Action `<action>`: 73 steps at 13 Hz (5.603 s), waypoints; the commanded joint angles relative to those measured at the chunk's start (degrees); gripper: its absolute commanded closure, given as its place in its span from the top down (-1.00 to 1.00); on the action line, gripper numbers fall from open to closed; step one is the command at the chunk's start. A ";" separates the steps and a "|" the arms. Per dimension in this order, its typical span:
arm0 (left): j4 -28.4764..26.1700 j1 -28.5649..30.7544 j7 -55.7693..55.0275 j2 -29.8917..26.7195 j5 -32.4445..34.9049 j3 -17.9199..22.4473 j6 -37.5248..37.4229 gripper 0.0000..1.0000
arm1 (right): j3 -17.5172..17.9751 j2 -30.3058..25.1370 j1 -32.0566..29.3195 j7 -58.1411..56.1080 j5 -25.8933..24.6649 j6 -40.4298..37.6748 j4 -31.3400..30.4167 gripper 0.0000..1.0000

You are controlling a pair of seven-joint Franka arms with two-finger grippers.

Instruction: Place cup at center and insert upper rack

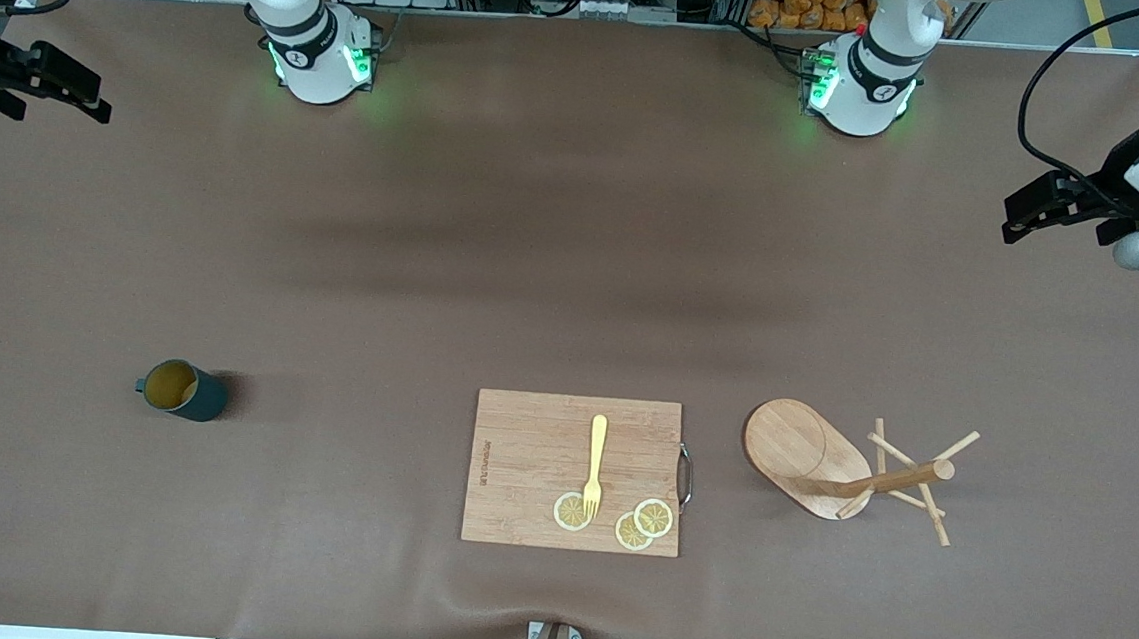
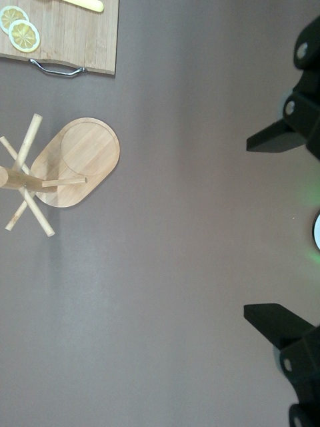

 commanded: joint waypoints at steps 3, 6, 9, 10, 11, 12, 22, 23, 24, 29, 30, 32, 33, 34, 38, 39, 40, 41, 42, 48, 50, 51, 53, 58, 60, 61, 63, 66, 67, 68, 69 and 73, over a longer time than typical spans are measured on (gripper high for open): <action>1.60 0.56 0.98 0.58 0.52 -0.40 -0.62 1.00 | 0.54 -0.76 -0.94 -0.19 0.21 -2.22 0.56 1.00; 1.68 0.56 0.98 1.90 0.00 -0.32 -0.62 1.00 | 0.54 -0.59 -1.03 -0.19 0.21 -1.88 0.64 1.00; 1.69 0.65 0.98 2.43 -0.53 -0.32 -0.36 1.00 | 0.54 1.34 -1.03 -0.46 0.12 3.55 0.64 1.00; 1.68 0.65 0.46 2.69 -0.88 -0.23 -0.01 1.00 | 0.54 2.91 -1.03 -0.46 0.12 6.01 0.64 1.00; 1.68 0.56 -0.07 2.69 -0.88 -0.32 0.00 1.00 | 0.54 4.15 -1.03 -0.63 0.12 8.04 0.64 1.00; 1.68 0.73 0.19 2.69 -0.88 -0.23 0.00 1.00 | 0.54 5.55 -1.03 -0.63 0.12 9.36 0.64 1.00; 1.16 1.53 0.89 3.22 -0.88 -0.23 1.14 1.00 | 0.54 27.25 -2.70 -1.25 0.30 32.29 0.21 1.00; 1.16 1.53 0.89 3.22 -0.88 -0.23 1.14 1.00 | 0.54 29.27 -2.79 -1.34 0.30 34.49 0.12 1.00; 1.16 1.44 0.81 3.22 -0.88 -0.23 1.14 1.00 | 0.54 31.30 -2.70 -1.34 0.30 36.34 -0.06 1.00; 1.07 2.67 1.07 2.52 -0.97 -0.23 0.87 1.00 | 0.54 39.57 -2.88 -1.34 0.56 44.44 -0.15 1.00; 1.16 2.67 1.07 2.52 -1.06 -0.23 0.87 1.00 | 0.54 40.45 -2.88 -1.25 0.82 45.57 -0.15 1.00; 1.07 2.67 1.07 2.52 -1.67 -0.23 0.96 1.00 | 0.54 42.12 -2.88 -1.25 0.91 47.16 -0.15 1.00; 1.07 2.76 1.07 2.61 -1.67 -0.23 0.96 1.00 | 0.54 42.30 -2.88 -1.34 0.91 47.25 -0.15 1.00; 1.07 2.76 1.07 2.78 -1.67 -0.23 1.05 1.00 | 0.54 42.56 -2.79 -1.34 0.91 47.26 -0.15 1.00; 0.55 2.67 1.07 3.13 -1.68 -0.23 1.84 1.00 | 0.54 44.06 -2.52 -5.01 0.74 48.05 -0.15 -0.34; 0.19 2.58 1.07 3.39 -1.67 -0.23 2.19 1.00 | 0.54 44.06 -2.70 -6.68 0.56 47.79 -0.15 -0.91; -0.16 2.50 0.98 3.57 -1.67 -0.32 2.28 1.00 | 0.54 44.06 -2.70 -8.44 0.47 47.61 -0.06 -1.00; -0.34 2.41 0.98 3.66 -1.67 -0.32 2.37 1.00 | 0.54 44.06 -2.61 -8.54 0.39 47.52 0.03 -1.00; -0.34 2.49 0.98 3.75 -1.67 -0.32 2.46 1.00 | 0.54 44.06 -2.53 -8.54 0.38 47.43 0.20 -1.00; -0.34 2.67 0.98 3.66 -1.67 -0.32 2.46 1.00 | 0.81 43.27 -1.65 -8.28 0.73 47.08 0.73 -1.00; -0.34 2.67 0.98 3.66 -1.67 -0.32 2.46 1.00 | 0.90 41.96 0.63 -7.84 1.26 42.97 2.13 -1.00; -0.34 2.67 1.07 3.66 -1.59 -0.32 2.46 1.00 | 0.90 40.99 2.21 -6.71 1.26 40.95 2.66 -1.00; -0.34 2.67 0.98 3.75 -1.41 -0.32 2.63 1.00 | 0.98 38.80 5.63 -2.94 1.35 39.09 2.84 -1.00; -0.34 2.67 1.07 4.28 -1.41 -0.32 3.25 1.00 | 1.95 35.01 17.40 14.01 1.35 32.58 2.93 -1.00; -0.42 2.67 1.07 4.45 -1.41 -0.32 3.25 1.00 | 1.95 34.57 22.94 21.39 1.35 32.58 3.28 -1.00; -0.60 2.67 1.07 4.37 -1.50 -0.32 3.25 1.00 | 2.04 34.57 25.66 24.56 1.35 32.75 3.28 -1.00; -0.78 2.67 1.07 4.45 -1.41 -0.32 3.42 1.00 | 2.21 34.92 31.11 30.80 1.44 33.02 3.80 -1.00; -0.78 2.67 1.07 4.89 -1.41 -0.32 3.69 1.00 | 2.48 36.23 37.80 43.46 1.35 33.28 5.39 -1.00; -0.86 2.67 1.07 4.89 -1.41 -0.32 3.69 1.00 | 2.57 36.76 39.12 44.71 1.35 34.15 5.48 -1.00; -0.95 2.67 1.07 4.89 -1.41 -0.32 3.69 1.00 | 2.57 37.55 40.53 45.50 1.44 35.03 5.39 -1.00; -1.04 2.67 1.07 4.89 -1.41 -0.32 3.77 1.00 | 2.57 38.60 42.19 47.25 1.35 36.08 5.48 -1.00; -0.95 1.71 0.98 5.68 -1.59 -0.58 4.48 1.00 | 2.57 42.99 47.21 54.45 2.48 42.85 7.05 -1.00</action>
